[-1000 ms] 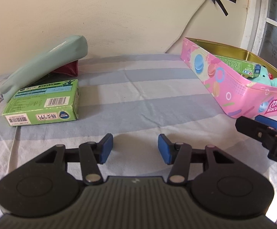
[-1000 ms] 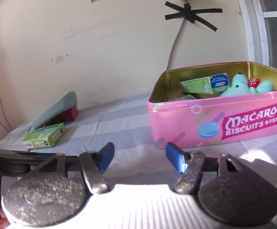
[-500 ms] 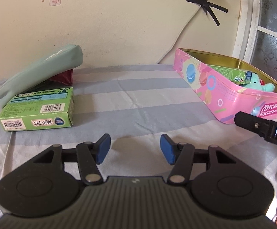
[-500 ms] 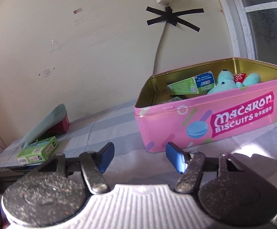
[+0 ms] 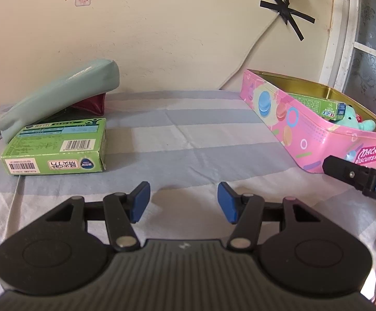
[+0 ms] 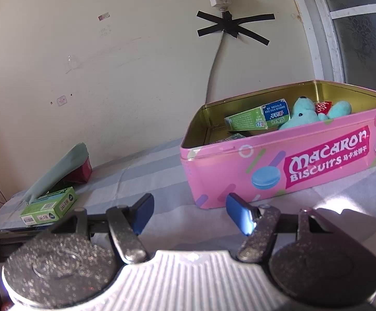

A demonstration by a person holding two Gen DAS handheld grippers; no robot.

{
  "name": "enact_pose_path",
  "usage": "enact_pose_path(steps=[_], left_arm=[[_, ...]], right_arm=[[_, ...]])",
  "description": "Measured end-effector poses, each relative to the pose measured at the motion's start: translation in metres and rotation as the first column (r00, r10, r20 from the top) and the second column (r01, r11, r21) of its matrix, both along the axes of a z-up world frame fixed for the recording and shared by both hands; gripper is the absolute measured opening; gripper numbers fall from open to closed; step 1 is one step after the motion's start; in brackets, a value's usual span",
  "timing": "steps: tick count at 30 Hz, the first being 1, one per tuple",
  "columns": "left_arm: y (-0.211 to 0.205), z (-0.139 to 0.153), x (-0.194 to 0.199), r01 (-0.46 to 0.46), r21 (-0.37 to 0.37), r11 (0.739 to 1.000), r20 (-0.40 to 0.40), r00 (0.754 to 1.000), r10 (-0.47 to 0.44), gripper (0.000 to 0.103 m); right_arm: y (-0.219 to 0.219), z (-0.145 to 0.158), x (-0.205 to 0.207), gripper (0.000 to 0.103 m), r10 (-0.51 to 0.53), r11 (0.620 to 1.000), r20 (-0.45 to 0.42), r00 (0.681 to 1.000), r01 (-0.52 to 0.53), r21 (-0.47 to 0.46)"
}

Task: Organize objects

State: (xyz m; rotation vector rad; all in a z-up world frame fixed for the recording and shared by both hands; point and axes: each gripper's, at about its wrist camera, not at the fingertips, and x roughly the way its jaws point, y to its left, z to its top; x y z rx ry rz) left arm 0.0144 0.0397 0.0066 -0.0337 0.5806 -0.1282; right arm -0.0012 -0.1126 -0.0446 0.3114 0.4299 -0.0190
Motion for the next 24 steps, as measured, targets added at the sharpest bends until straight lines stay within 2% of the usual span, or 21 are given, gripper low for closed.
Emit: enact_pose_path(steps=[12, 16, 20, 24], left_arm=[[0.008, 0.003, 0.000, -0.010, 0.006, 1.000, -0.009, 1.000, 0.010, 0.060], [0.027, 0.009, -0.002, -0.030, -0.011, 0.999, -0.011, 0.999, 0.030, 0.060], [0.066, 0.014, -0.010, -0.125, -0.022, 0.992, 0.014, 0.992, 0.126, 0.061], [0.124, 0.025, -0.008, -0.279, -0.110, 0.954, 0.015, 0.959, 0.282, 0.061]], right_arm=[[0.005, 0.002, 0.002, 0.065, 0.012, 0.999, -0.012, 1.000, -0.013, -0.030], [0.010, 0.004, 0.008, 0.067, 0.058, 0.998, -0.031, 0.998, -0.059, -0.036], [0.027, 0.010, 0.022, 0.067, 0.163, 0.985, -0.052, 0.985, -0.165, -0.048], [0.063, 0.014, 0.042, 0.071, 0.292, 0.948, -0.078, 0.953, -0.300, -0.106]])
